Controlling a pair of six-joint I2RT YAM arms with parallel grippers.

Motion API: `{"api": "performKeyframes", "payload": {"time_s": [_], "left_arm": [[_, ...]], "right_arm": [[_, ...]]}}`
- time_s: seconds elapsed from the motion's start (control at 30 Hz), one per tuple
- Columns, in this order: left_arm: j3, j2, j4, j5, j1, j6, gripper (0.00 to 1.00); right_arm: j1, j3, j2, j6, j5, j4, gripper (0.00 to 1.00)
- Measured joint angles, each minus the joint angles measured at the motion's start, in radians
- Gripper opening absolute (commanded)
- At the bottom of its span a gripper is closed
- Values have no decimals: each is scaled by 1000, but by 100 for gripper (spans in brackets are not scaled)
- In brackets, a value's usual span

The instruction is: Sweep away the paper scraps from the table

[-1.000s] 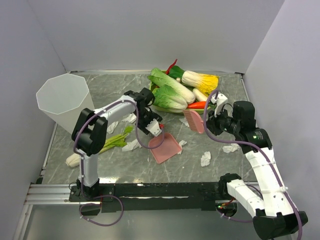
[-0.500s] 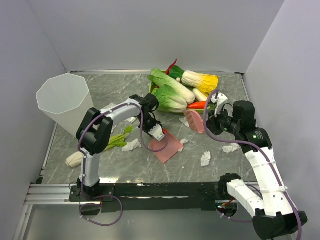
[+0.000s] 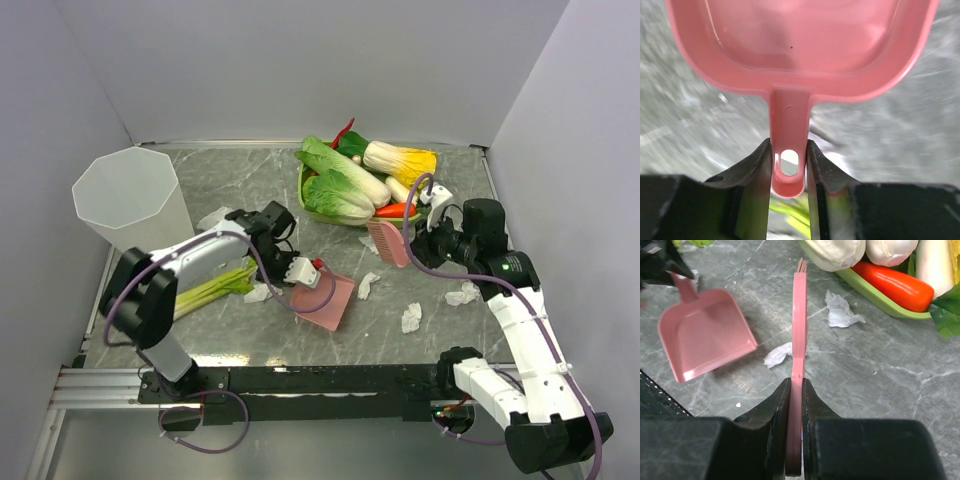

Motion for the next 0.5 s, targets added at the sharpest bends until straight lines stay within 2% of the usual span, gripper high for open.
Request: {"api": "performKeyframes", "payload": {"time_s": [0.1, 0.2, 0.33, 0.5], "left_arm": [[-48, -79, 5, -21, -9, -146, 34], [-55, -108, 22, -60, -35, -286, 33], [-64, -102, 74, -101, -62, -446, 27], [-76, -13, 153, -135, -81, -615, 32]], "right_arm": [[-1, 1, 15, 0, 8, 0, 0], [-2, 4, 34, 0, 32, -1, 0], [-2, 4, 43, 0, 78, -16, 0], [-2, 5, 45, 0, 109, -50, 0]]}}
